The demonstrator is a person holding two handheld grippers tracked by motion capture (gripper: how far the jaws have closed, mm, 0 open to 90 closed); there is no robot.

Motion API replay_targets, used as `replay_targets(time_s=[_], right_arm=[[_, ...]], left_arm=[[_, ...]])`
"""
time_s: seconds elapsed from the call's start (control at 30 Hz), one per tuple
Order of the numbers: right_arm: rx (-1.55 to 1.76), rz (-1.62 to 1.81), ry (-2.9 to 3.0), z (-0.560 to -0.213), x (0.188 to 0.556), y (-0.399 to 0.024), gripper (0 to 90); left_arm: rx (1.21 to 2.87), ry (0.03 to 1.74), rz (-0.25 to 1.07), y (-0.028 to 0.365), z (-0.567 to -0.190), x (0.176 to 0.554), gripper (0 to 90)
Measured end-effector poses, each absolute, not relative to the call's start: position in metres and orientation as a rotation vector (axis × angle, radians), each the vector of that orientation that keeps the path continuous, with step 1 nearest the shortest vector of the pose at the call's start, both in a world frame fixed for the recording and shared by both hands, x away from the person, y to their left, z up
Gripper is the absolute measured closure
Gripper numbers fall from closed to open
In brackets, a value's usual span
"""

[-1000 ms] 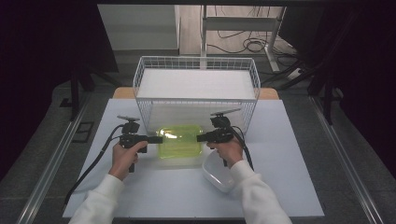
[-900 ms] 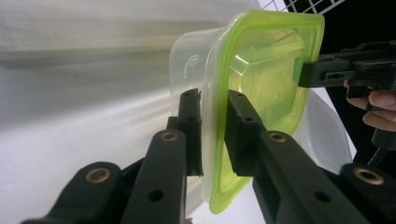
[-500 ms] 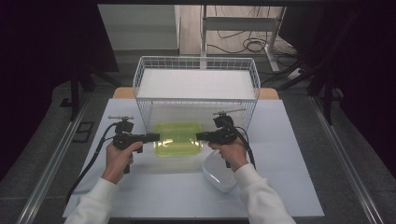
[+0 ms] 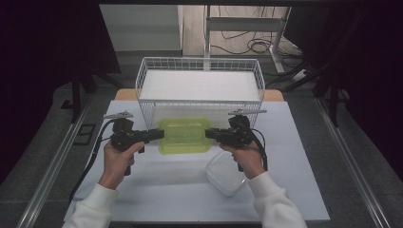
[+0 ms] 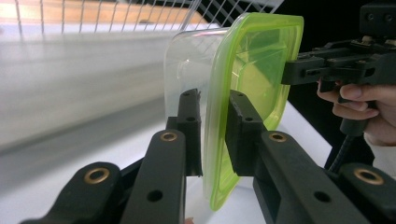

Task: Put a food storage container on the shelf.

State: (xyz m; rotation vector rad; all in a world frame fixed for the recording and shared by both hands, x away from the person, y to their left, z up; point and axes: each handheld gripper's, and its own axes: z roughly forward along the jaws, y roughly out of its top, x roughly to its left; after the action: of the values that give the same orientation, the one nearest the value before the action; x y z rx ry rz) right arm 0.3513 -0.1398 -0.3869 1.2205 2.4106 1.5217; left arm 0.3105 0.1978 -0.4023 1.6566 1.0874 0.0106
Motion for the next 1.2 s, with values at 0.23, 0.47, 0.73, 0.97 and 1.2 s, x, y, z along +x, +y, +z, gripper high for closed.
replay_targets(time_s=[0.23,0.47,0.73,0.97,1.2], right_arm=[[1.124,1.542,2.36,-0.364,0.34,-0.147,78.3],[1.072,1.55,2.325,-0.353,0.338,-0.151,78.3],[1.05,1.564,2.284,-0.336,0.34,-0.154,78.2],[1.029,1.573,2.247,-0.316,0.345,-0.157,78.2],[1.03,1.582,2.232,-0.306,0.358,-0.16,78.4]], left_arm=[[1.645,1.024,0.033,0.194,-0.389,0.309,77.7],[1.646,0.995,0.056,0.191,-0.376,0.312,77.8],[1.649,0.98,0.07,0.188,-0.36,0.321,78.0],[1.631,0.964,0.064,0.185,-0.342,0.335,78.5],[1.65,0.955,0.095,0.182,-0.326,0.347,78.6]])
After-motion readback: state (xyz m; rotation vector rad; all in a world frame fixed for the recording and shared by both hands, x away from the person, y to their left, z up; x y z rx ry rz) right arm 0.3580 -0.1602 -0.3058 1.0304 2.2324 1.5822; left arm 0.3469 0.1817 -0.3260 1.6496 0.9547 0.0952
